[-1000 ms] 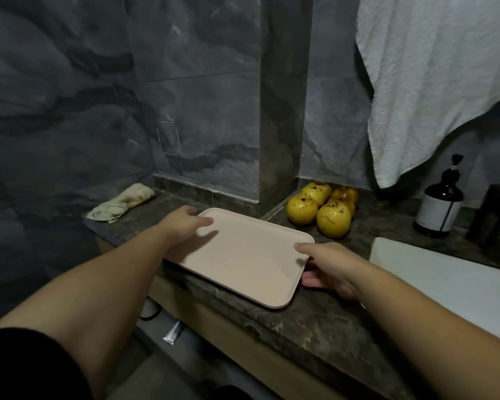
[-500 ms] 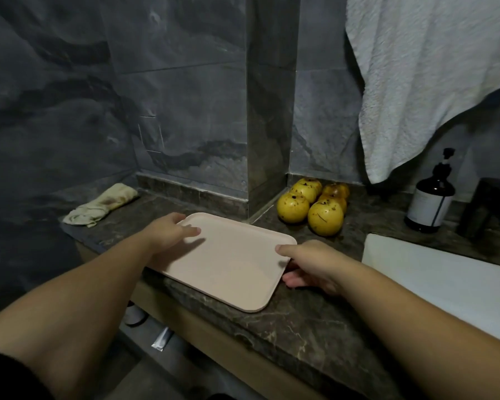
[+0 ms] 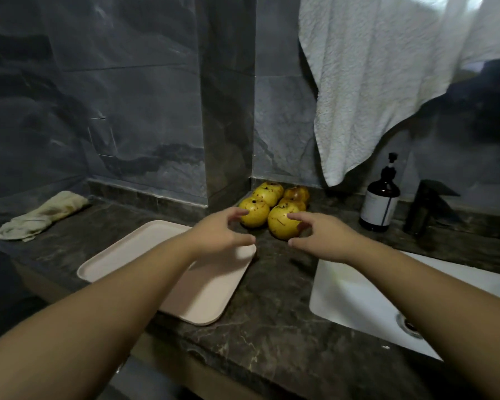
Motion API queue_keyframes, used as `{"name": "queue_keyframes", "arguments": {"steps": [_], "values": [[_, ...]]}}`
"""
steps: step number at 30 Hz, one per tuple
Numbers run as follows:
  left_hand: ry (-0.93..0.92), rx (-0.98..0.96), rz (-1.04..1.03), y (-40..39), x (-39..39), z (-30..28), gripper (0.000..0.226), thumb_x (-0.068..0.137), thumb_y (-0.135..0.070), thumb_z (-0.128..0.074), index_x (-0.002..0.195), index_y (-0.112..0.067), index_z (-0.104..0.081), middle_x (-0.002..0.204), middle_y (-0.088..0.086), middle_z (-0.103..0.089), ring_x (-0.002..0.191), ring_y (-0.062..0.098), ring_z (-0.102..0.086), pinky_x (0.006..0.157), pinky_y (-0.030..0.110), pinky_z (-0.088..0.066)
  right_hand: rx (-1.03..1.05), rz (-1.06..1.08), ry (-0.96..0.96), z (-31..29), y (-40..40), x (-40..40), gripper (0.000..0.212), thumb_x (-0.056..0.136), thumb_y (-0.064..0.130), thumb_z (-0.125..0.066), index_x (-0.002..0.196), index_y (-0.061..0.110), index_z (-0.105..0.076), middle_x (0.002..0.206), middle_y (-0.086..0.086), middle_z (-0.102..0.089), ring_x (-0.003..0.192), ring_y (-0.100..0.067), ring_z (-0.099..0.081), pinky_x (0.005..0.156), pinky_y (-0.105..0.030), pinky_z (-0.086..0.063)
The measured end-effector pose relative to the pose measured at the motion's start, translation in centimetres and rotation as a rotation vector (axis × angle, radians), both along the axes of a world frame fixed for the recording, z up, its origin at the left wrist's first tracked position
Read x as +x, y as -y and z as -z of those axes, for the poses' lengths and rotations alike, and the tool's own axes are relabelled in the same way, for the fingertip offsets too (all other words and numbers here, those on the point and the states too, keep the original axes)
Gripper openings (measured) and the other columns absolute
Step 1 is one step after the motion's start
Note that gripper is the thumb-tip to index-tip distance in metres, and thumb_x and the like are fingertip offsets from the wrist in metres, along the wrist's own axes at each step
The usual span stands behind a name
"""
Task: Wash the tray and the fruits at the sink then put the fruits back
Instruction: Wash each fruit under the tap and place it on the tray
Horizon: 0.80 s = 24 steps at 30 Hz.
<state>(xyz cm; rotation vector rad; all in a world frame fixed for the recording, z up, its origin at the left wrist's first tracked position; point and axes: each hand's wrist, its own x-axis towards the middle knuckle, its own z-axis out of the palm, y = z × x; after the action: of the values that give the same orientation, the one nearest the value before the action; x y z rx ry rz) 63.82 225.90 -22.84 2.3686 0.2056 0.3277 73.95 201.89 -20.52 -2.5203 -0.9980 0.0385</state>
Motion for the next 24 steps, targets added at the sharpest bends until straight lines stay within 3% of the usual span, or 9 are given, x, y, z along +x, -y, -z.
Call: {"name": "queue_keyframes", "arguments": {"steps": [7,14,24], "values": [[0.033,0.268,0.015,4.5,5.3,1.0,0.093,0.076,-0.038,-0.088,0.157,-0.029,-0.043,0.153,0.007,-0.051,0.139,0.023,-0.05,0.113,0.034,-0.043,0.151,0.093,-0.041,2.1,0.6,4.6,0.084,0.081,0.046,-0.082,0.153,0.039,-0.04,0.139,-0.009,-0.05,0.128,-0.024,-0.055,0.098,-0.027,-0.044],[0.032,0.37,-0.089,5.4,7.9,2.1,0.097,0.074,-0.047,-0.083,0.158,-0.025,-0.039,0.154,0.006,-0.05,0.142,0.027,-0.047,0.113,0.044,-0.043,0.281,0.18,-0.16,4.6,-2.4,6.8,0.1,0.071,0.056,-0.084,0.155,0.029,-0.036,0.144,-0.009,-0.056,0.129,-0.024,-0.056,0.106,-0.037,-0.047],[0.079,0.26,-0.136,6.1,8.4,3.3,0.085,0.083,-0.035,-0.077,0.158,-0.026,-0.04,0.149,0.007,-0.047,0.138,0.027,-0.047,0.115,0.04,-0.042,0.277,0.313,-0.164,5.7,-4.9,6.7,0.093,0.07,0.062,-0.081,0.145,0.019,-0.047,0.136,-0.014,-0.051,0.124,-0.032,-0.055,0.102,-0.041,-0.048]]}}
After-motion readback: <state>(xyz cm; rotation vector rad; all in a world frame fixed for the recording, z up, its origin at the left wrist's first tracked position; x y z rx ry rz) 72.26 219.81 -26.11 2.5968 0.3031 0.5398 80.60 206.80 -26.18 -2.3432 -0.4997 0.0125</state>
